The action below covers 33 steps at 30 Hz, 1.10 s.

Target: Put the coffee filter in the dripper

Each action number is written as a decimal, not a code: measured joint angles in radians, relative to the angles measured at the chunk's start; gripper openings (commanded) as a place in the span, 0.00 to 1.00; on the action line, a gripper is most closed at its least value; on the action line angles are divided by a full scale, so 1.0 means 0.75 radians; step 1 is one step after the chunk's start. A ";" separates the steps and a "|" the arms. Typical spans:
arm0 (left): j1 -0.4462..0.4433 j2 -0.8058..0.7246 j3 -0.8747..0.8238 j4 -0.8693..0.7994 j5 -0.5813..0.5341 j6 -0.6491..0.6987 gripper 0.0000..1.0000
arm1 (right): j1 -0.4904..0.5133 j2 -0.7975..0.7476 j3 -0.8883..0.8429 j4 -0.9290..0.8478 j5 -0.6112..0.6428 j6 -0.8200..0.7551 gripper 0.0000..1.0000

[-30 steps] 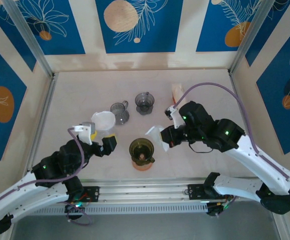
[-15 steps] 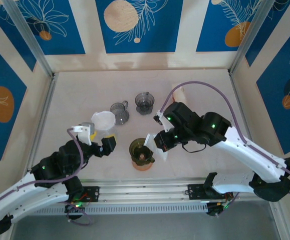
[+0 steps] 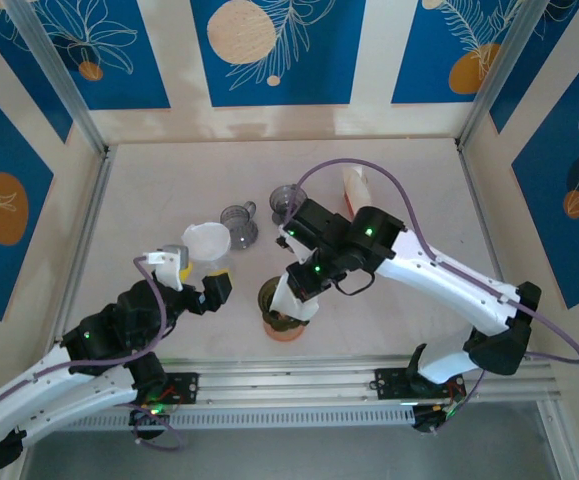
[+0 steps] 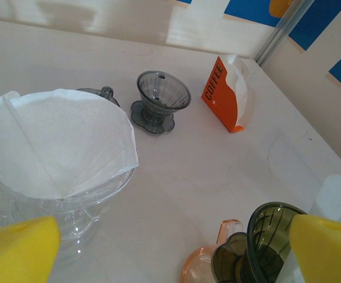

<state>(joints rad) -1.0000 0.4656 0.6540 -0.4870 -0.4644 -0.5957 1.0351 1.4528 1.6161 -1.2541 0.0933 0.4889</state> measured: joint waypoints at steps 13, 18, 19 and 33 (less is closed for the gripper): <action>0.000 0.000 0.000 0.000 0.001 0.000 1.00 | 0.000 0.148 0.036 0.000 0.000 -0.058 0.00; 0.000 0.000 0.000 0.000 0.001 0.000 1.00 | 0.014 0.186 0.037 0.016 0.000 -0.067 0.00; 0.000 0.000 0.000 0.000 0.001 0.000 1.00 | 0.018 0.197 0.037 0.017 0.000 -0.069 0.00; 0.000 0.000 -0.002 -0.001 0.001 0.000 1.00 | 0.029 0.243 0.036 0.082 0.000 -0.072 0.00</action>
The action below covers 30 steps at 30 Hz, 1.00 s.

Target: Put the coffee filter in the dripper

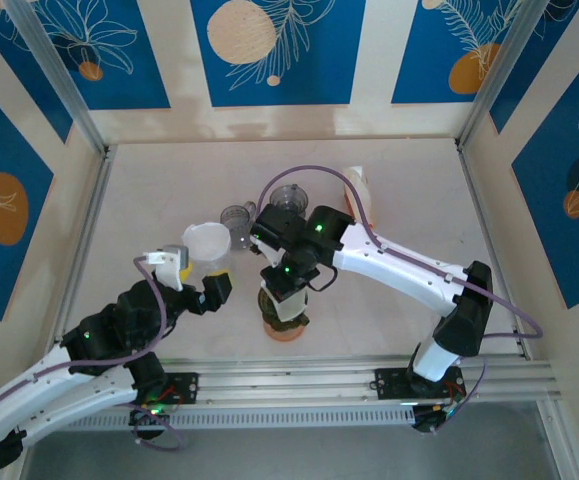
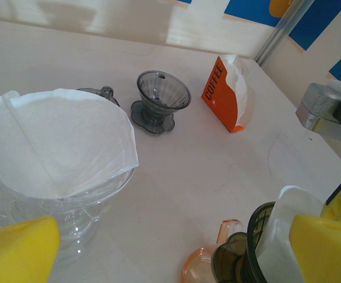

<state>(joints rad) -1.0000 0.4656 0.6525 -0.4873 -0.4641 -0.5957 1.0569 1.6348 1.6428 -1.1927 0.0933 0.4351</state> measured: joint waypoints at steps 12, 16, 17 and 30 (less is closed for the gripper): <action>0.000 0.000 -0.009 0.000 0.005 -0.001 1.00 | 0.000 -0.001 -0.004 0.044 -0.006 0.014 0.26; 0.000 0.000 -0.009 0.000 0.009 0.000 1.00 | 0.000 -0.015 -0.022 0.064 -0.002 0.024 0.34; 0.000 0.000 -0.009 0.000 0.010 0.000 1.00 | 0.000 -0.023 -0.030 0.068 0.001 0.025 0.37; 0.000 0.071 0.015 -0.003 0.062 0.032 0.98 | -0.001 -0.336 -0.250 0.208 0.153 0.130 0.56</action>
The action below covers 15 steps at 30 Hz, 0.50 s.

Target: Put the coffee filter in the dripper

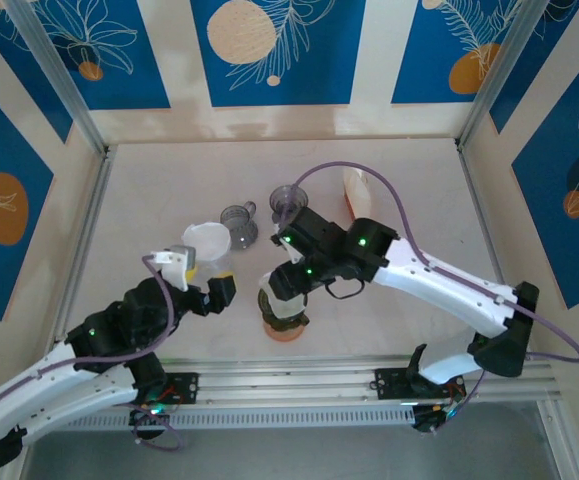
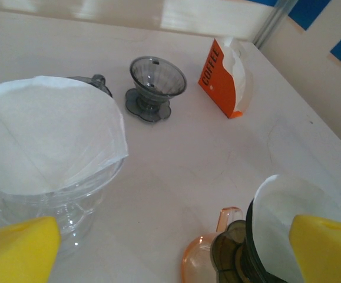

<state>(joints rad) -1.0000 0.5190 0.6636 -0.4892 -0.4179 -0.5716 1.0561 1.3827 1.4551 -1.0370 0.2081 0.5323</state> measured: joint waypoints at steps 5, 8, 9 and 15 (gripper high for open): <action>0.000 0.162 0.119 -0.018 0.108 0.050 0.90 | -0.013 -0.113 -0.131 0.061 0.116 0.071 0.57; 0.000 0.291 0.226 -0.053 0.185 0.081 0.87 | -0.022 -0.163 -0.198 0.081 0.170 0.112 0.57; 0.000 0.335 0.263 -0.068 0.208 0.091 0.85 | -0.024 -0.175 -0.214 0.083 0.182 0.124 0.57; 0.000 0.597 0.425 -0.163 0.346 0.142 0.72 | -0.036 -0.204 -0.249 0.077 0.257 0.178 0.57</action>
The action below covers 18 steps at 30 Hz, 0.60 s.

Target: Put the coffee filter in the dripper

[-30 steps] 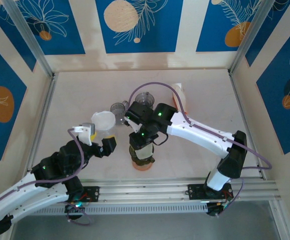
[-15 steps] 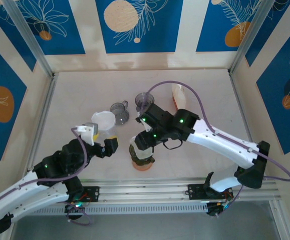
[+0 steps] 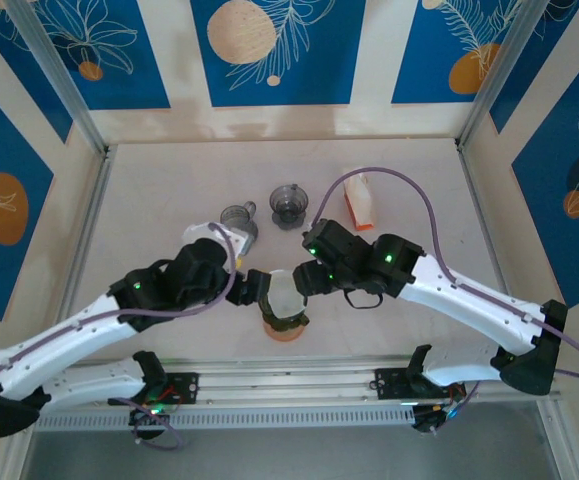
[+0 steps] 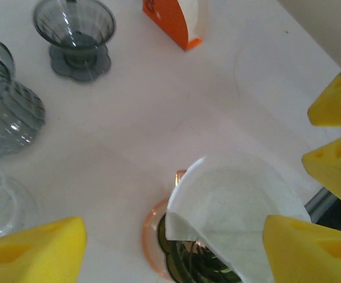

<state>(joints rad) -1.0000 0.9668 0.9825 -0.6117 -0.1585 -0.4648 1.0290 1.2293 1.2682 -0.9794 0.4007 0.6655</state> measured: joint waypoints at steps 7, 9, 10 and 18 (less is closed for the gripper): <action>0.000 0.101 0.037 -0.083 0.099 0.006 0.67 | -0.002 -0.046 -0.074 -0.001 0.032 0.029 0.57; 0.000 0.110 0.038 -0.092 0.115 0.006 0.66 | -0.003 -0.056 -0.080 0.000 0.036 0.033 0.57; 0.000 0.115 0.038 -0.096 0.122 0.006 0.65 | -0.003 -0.059 -0.080 -0.001 0.037 0.034 0.57; -0.001 0.132 0.038 -0.119 0.157 0.003 0.58 | -0.003 -0.068 -0.083 0.003 0.040 0.035 0.56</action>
<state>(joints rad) -1.0004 1.0657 1.0111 -0.7010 -0.0406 -0.4625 1.0267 1.1782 1.2057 -0.9775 0.4309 0.6914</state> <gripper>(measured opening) 0.594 0.566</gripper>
